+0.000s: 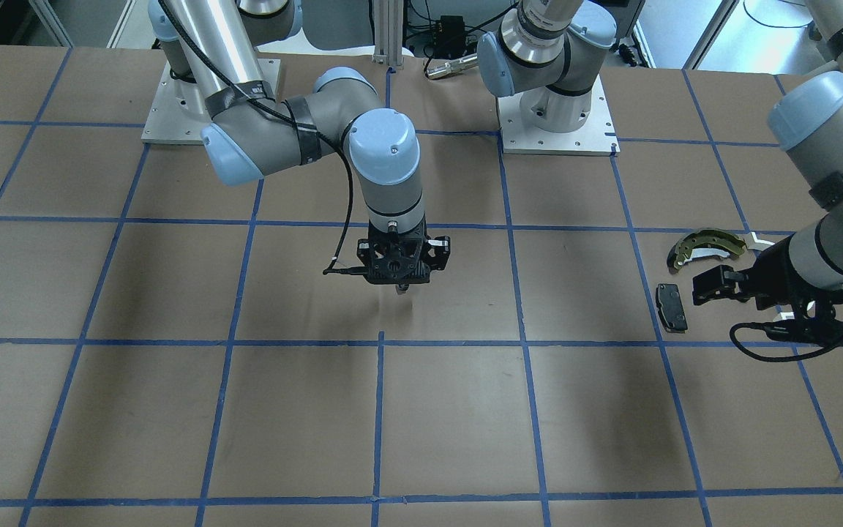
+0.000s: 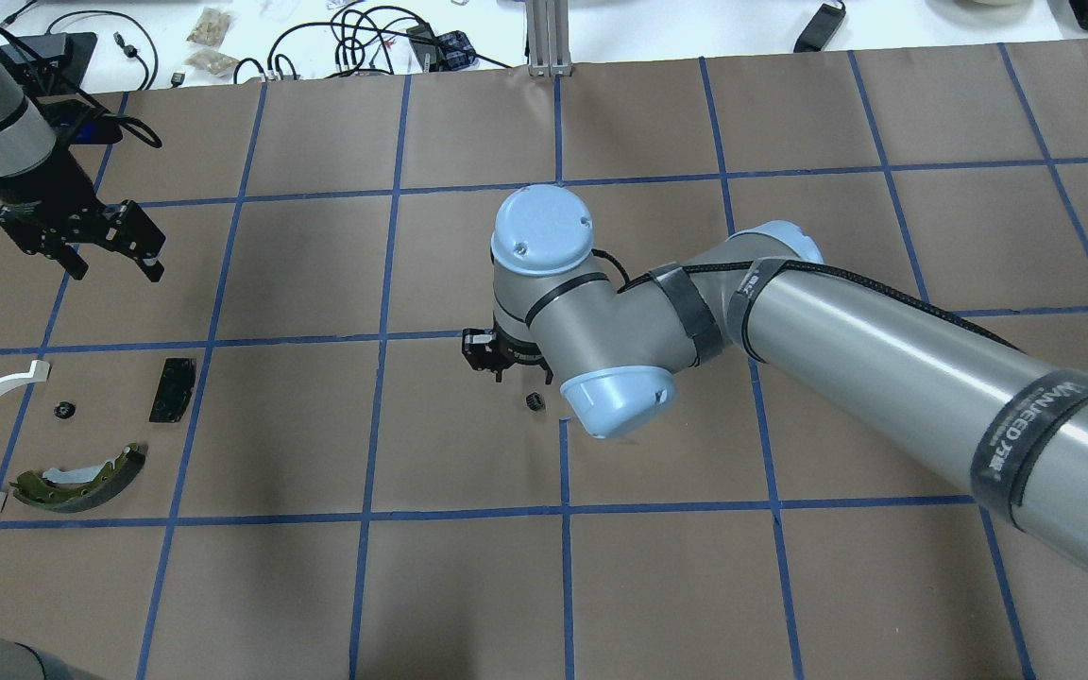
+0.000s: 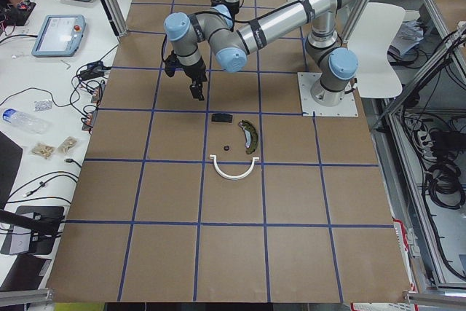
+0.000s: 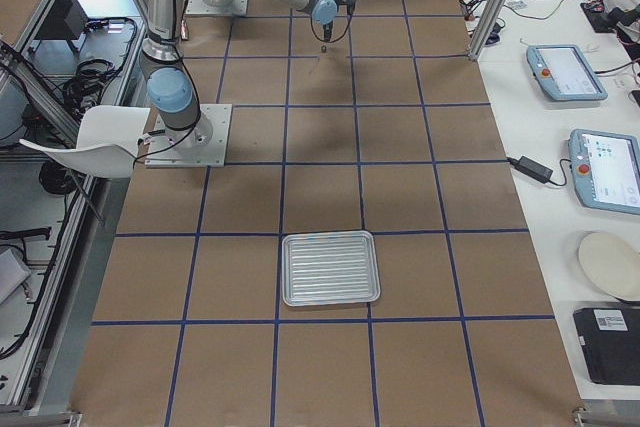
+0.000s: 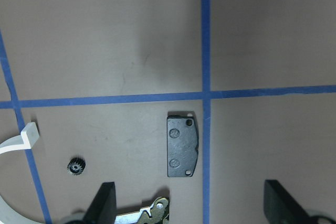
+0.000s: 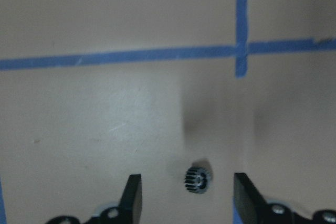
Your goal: Place bearing gear from tray to pile
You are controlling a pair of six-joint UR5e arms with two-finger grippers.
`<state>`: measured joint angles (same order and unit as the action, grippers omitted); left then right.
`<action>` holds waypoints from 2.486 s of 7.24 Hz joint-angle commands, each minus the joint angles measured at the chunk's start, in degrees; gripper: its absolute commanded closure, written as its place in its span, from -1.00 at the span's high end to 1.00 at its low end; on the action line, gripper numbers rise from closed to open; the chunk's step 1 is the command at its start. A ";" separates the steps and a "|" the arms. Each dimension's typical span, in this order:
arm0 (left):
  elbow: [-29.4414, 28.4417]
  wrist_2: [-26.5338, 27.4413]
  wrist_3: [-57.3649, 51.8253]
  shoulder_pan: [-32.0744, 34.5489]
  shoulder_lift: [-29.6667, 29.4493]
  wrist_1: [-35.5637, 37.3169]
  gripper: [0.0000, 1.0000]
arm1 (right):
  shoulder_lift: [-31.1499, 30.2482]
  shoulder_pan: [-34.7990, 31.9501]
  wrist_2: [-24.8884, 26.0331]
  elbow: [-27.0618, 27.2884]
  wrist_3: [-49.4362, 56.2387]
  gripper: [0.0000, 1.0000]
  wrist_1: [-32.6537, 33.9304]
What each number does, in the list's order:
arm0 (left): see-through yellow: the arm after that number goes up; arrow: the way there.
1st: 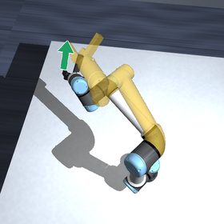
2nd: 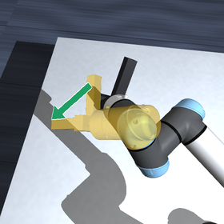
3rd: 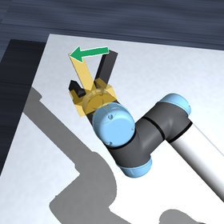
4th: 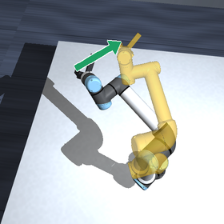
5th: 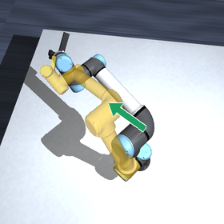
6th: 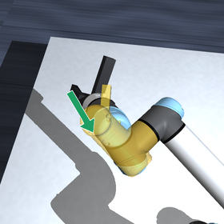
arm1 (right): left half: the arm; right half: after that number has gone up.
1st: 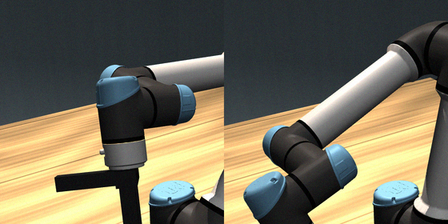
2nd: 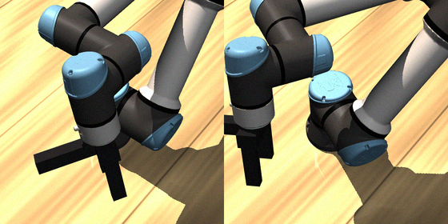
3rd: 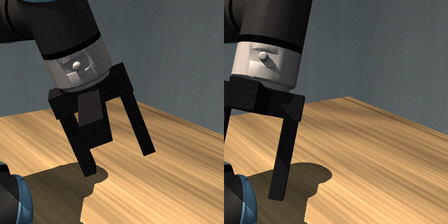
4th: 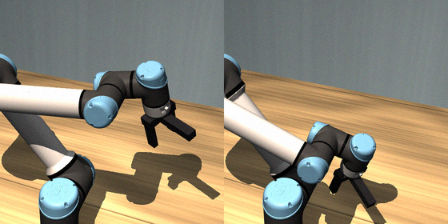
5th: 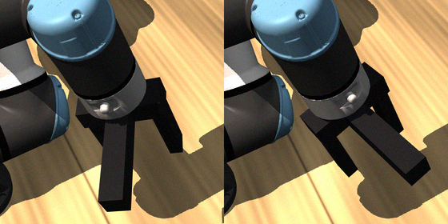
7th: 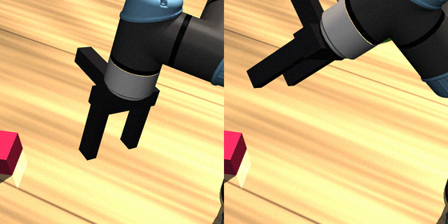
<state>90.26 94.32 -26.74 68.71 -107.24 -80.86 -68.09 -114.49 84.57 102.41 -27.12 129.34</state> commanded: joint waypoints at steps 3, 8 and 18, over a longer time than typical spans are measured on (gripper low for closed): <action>0.26 -4.49 13.32 14.72 -0.77 0.44 1.00 | -12.73 23.82 10.34 -15.45 36.54 1.00 -31.28; 4.20 -10.82 34.43 33.03 -2.26 6.46 1.00 | -22.54 21.88 4.90 -16.46 26.62 1.00 -38.87; 19.34 -10.91 43.00 40.18 -6.13 27.42 0.51 | -22.88 21.50 6.40 -9.60 23.79 1.00 -36.27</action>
<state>109.30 83.38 16.18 108.82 -113.19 -53.49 -90.56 -92.98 91.00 92.32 -2.55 92.91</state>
